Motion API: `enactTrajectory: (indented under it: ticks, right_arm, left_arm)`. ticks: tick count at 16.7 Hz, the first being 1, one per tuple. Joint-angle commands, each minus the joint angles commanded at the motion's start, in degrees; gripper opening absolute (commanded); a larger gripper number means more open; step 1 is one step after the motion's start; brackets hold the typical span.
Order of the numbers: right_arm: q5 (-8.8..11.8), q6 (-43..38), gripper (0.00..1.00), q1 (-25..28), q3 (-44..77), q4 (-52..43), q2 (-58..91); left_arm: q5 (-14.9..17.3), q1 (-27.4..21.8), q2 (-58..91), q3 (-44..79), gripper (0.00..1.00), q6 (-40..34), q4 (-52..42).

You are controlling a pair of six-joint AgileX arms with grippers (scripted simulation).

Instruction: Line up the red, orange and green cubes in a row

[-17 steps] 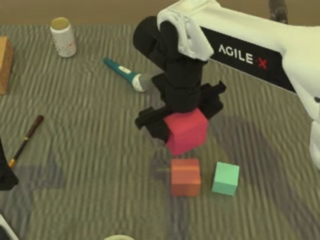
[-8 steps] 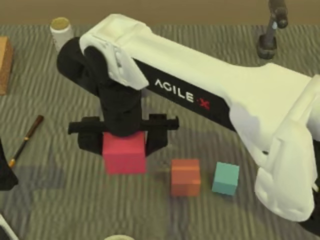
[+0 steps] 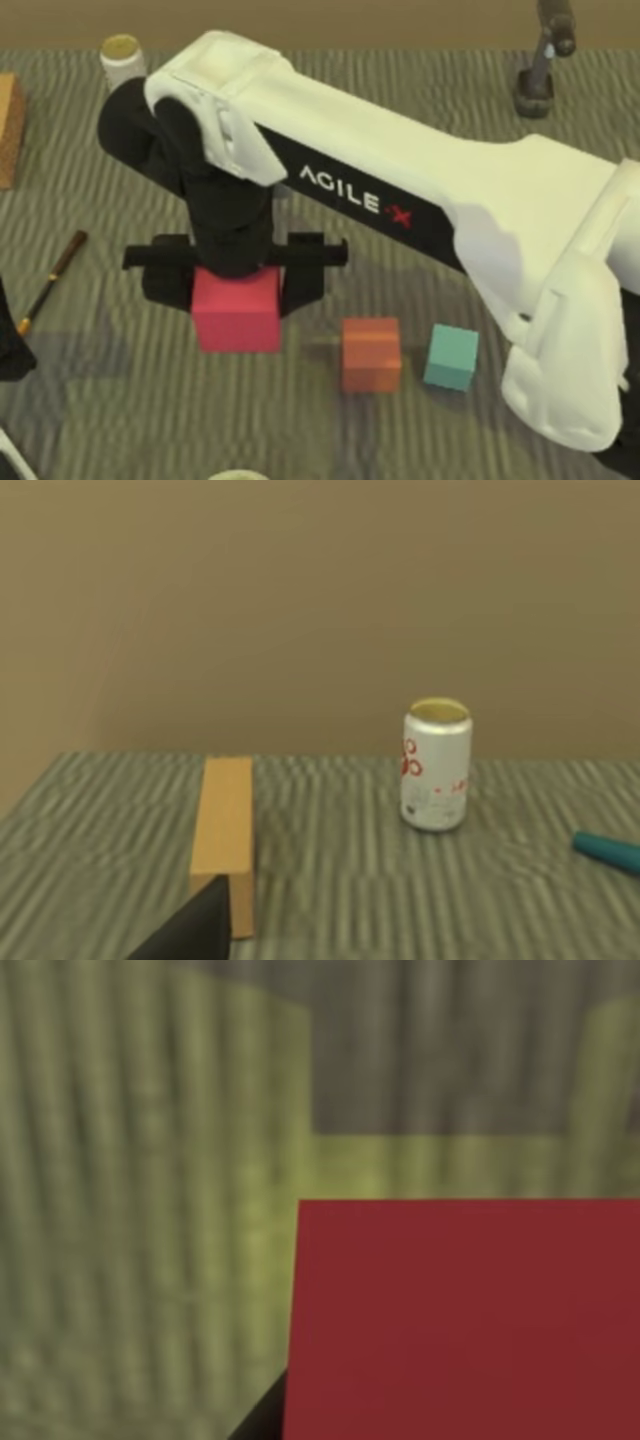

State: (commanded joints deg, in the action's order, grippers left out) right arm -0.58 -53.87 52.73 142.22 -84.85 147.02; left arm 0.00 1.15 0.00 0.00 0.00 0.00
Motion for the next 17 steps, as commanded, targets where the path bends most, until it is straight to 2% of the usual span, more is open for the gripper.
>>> enactTrajectory:
  ticks: [9, 14, 17]
  right_arm:
    - [-0.05, -0.25, 0.00, 0.51, -15.78, 15.30, -0.26]
    - [-0.07, -0.27, 0.00, 0.57, -16.49, 16.01, -0.24]
    - [-0.07, -0.27, 0.23, 0.57, -16.49, 16.01, -0.24]
  left_arm:
    - [0.00, 0.00, 0.00, 0.00, 1.00, 0.00, 0.00]
    - [0.00, 0.00, 0.00, 0.00, 1.00, 0.00, 0.00]
    - [0.00, 0.00, 0.00, 0.00, 1.00, 0.00, 0.00]
